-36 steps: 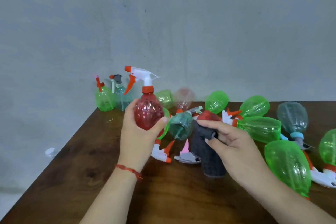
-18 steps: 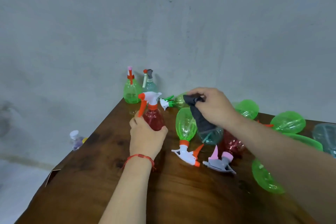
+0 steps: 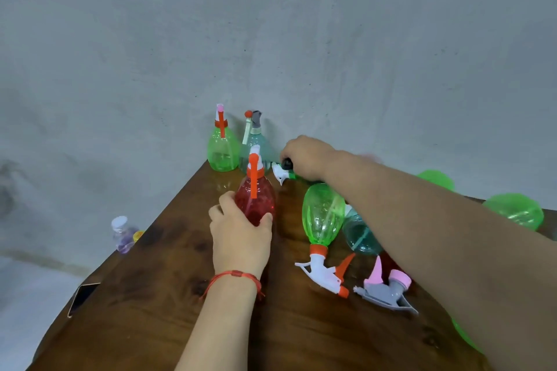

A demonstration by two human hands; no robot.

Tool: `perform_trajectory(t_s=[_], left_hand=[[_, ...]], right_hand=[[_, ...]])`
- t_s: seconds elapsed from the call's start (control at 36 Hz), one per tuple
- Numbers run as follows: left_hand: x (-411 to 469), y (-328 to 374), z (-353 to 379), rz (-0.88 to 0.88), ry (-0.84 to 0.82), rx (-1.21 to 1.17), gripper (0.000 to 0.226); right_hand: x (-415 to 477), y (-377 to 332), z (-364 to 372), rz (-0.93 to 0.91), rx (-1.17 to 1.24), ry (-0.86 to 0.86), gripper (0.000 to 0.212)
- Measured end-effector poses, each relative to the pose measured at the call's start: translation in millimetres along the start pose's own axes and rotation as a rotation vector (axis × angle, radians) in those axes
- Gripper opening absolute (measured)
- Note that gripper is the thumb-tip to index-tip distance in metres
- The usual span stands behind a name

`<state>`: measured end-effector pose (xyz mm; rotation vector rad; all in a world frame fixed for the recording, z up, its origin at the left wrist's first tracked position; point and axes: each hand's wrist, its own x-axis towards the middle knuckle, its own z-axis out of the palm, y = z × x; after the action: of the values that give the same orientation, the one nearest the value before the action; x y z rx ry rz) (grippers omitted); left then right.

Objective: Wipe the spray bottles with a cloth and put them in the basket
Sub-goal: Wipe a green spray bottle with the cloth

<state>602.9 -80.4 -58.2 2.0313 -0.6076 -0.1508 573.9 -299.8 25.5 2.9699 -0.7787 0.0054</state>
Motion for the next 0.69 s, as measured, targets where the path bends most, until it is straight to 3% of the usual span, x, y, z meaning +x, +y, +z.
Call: perform_trajectory(t_s=[0.11, 0.22, 0.36, 0.69], left_hand=[[3.0, -1.5, 1.7, -0.011, 0.002, 0.016, 0.075], [4.0, -0.2, 1.3, -0.008, 0.008, 0.039, 0.074], [2.7, -0.3, -0.4, 0.010, -0.007, 0.055, 0.074], [-6.4, 5.5, -6.0, 0.027, -0.077, 0.054, 0.074]], right_hand=[[7.4, -8.2, 18.8, 0.051, -0.121, -0.068, 0.014], [16.8, -6.9, 21.3, 0.105, -0.104, -0.076, 0.022], [20.0, -2.1, 20.1, 0.082, -0.091, -0.073, 0.013], [-40.8, 25.5, -36.6, 0.004, -0.007, 0.255, 0.034]])
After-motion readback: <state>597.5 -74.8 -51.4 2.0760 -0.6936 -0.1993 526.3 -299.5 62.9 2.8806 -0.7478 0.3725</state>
